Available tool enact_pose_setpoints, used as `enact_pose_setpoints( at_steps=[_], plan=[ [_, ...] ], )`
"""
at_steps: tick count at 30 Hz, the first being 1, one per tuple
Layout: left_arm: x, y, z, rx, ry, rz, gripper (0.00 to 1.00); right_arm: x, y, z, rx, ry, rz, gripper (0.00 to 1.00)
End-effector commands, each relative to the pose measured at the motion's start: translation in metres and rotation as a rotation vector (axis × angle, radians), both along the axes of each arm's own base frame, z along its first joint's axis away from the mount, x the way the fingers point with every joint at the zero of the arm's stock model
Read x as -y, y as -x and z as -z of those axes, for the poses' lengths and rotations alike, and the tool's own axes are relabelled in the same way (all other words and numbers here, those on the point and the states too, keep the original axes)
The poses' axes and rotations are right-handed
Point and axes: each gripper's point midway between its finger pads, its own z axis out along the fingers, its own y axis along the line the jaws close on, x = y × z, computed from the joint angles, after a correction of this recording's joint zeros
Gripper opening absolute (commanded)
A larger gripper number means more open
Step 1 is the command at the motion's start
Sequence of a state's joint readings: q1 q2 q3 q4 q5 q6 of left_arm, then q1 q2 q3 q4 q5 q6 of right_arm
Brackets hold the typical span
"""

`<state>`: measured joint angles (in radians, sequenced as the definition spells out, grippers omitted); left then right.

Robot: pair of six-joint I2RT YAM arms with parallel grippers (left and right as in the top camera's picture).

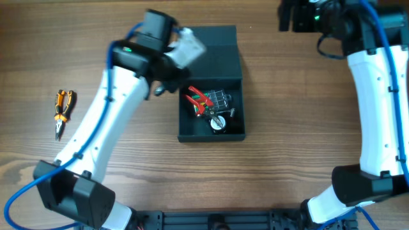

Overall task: Pack container
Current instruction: 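Carry the screwdriver into the green box and release it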

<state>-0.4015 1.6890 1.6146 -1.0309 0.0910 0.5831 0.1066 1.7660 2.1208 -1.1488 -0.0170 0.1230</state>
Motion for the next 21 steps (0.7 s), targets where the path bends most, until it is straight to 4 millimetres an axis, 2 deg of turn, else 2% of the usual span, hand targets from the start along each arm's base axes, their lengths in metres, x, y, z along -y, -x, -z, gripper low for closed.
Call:
enact_pose_setpoints(
  at_steps=[1, 6, 9, 13, 21],
  plan=[
    [0.04, 0.013, -0.016, 0.104, -0.051, 0.208, 0.04, 0.043, -0.007, 0.005, -0.014, -0.083, 0.177, 1.0],
    [0.072, 0.029, -0.018, 0.137, -0.047, 0.35, 0.04, 0.073, -0.006, 0.005, -0.015, -0.104, 0.229, 1.0],
    [0.089, 0.04, -0.011, 0.105, -0.014, 0.412, 0.04, 0.081, -0.005, 0.006, -0.016, -0.104, 0.248, 1.0],
    [0.101, 0.043, 0.016, 0.026, -0.011, 0.44, 0.04, 0.082, -0.005, 0.005, -0.014, -0.104, 0.249, 1.0],
    [0.108, 0.041, 0.093, -0.16, -0.057, 0.452, 0.04, 0.082, -0.005, 0.005, -0.014, -0.086, 0.232, 1.0]
  ],
)
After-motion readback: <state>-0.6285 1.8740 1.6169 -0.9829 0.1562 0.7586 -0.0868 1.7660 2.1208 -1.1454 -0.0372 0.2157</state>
